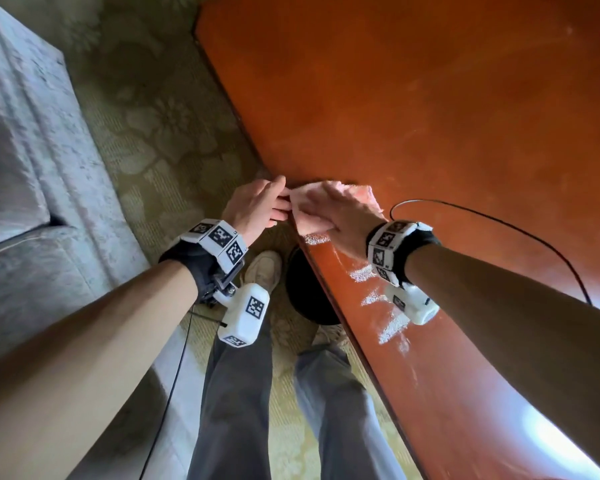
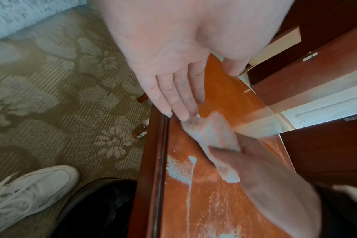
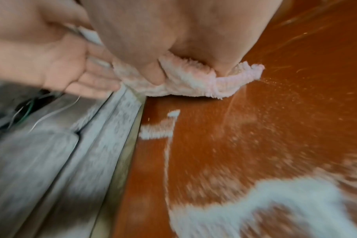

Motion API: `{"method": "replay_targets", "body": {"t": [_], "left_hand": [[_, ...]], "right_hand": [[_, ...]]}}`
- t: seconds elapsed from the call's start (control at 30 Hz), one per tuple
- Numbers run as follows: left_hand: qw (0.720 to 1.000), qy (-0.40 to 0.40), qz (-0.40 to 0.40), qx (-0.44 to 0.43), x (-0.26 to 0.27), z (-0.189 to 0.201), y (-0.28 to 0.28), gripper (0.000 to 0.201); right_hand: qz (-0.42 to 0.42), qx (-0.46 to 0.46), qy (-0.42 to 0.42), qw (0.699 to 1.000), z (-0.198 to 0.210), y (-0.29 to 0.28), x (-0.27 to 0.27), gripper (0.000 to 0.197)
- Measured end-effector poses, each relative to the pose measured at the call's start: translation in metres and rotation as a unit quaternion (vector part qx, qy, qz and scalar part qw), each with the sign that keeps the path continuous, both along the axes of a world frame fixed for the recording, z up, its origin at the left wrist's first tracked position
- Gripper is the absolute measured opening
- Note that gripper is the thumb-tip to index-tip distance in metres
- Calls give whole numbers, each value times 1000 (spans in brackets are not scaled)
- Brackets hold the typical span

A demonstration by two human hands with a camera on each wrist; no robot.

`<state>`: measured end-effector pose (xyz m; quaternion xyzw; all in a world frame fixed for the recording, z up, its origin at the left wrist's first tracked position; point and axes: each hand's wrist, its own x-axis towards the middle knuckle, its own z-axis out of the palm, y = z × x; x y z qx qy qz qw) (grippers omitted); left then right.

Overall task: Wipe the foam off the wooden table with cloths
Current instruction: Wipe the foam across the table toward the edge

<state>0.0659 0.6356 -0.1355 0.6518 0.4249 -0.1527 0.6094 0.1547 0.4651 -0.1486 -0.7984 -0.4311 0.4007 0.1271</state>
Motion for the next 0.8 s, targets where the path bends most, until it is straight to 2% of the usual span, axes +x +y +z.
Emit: {"method": "replay_targets", "body": {"t": [0.07, 0.3, 0.47, 0.53, 0.6, 0.67, 0.73, 0.8], "left_hand": [[1000, -5, 0, 7, -3, -2, -2, 39], [1000, -4, 0, 11, -2, -2, -13, 35], [1000, 1, -4, 9, 2, -3, -20, 32], [1000, 0, -2, 11, 4, -2, -23, 31], [1000, -3, 2, 11, 6, 0, -24, 32], [1000, -5, 2, 10, 7, 1, -25, 34], [1000, -5, -5, 14, 7, 1, -27, 35], [1000, -3, -9, 13, 6, 0, -28, 36]], "right_hand": [[91, 13, 6, 996, -7, -20, -5, 56], [272, 69, -24, 959, -10, -100, -6, 48], [349, 100, -36, 931, 5, -132, 6, 45], [323, 126, -34, 937, 17, -132, 10, 45], [189, 103, -10, 976, 26, -125, 13, 58], [52, 84, -27, 995, 28, -109, 12, 59], [12, 104, -69, 992, 20, -88, 12, 56], [12, 90, -66, 994, 6, -70, 12, 55]]}}
